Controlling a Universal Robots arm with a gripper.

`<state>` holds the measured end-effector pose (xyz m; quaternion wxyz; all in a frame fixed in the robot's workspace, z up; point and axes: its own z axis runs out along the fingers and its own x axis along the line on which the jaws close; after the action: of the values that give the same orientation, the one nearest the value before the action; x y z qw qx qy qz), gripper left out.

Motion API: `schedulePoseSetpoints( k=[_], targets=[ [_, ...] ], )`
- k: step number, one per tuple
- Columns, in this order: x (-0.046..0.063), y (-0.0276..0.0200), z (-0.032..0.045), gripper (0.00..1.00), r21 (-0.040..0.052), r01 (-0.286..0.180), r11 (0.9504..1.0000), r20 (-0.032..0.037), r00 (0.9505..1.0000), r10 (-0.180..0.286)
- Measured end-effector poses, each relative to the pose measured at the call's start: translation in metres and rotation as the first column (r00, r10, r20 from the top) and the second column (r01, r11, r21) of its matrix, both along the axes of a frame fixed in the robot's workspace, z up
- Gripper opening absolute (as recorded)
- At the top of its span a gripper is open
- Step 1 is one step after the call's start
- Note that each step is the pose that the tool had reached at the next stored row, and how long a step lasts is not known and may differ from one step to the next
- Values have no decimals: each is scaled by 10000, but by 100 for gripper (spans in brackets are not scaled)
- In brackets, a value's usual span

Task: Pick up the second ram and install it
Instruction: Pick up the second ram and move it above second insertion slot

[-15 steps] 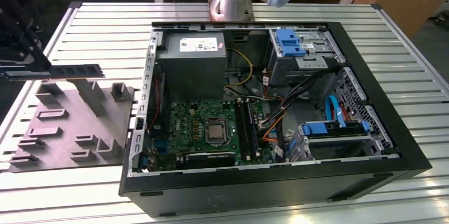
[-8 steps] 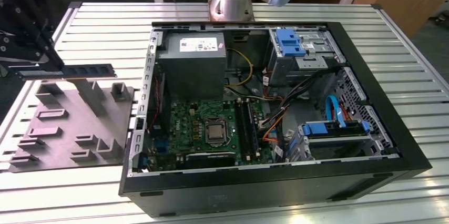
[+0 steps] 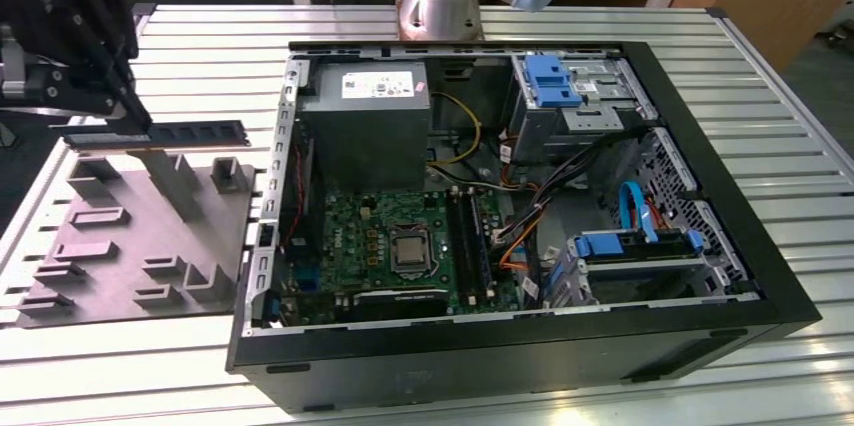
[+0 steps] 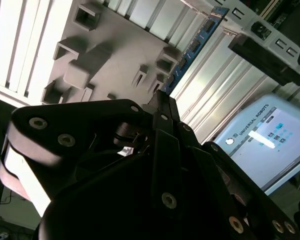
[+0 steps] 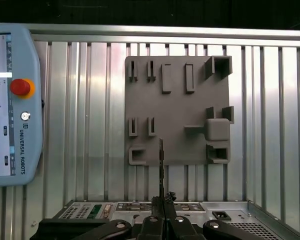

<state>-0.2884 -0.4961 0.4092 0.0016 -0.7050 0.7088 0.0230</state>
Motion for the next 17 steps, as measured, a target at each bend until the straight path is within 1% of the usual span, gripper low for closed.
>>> schedulePoseSetpoints(
  k=[17],
  targets=[
    [469, 0, 0, 11, 0, 0, 10000, 1, 10000, 0]
  ],
)
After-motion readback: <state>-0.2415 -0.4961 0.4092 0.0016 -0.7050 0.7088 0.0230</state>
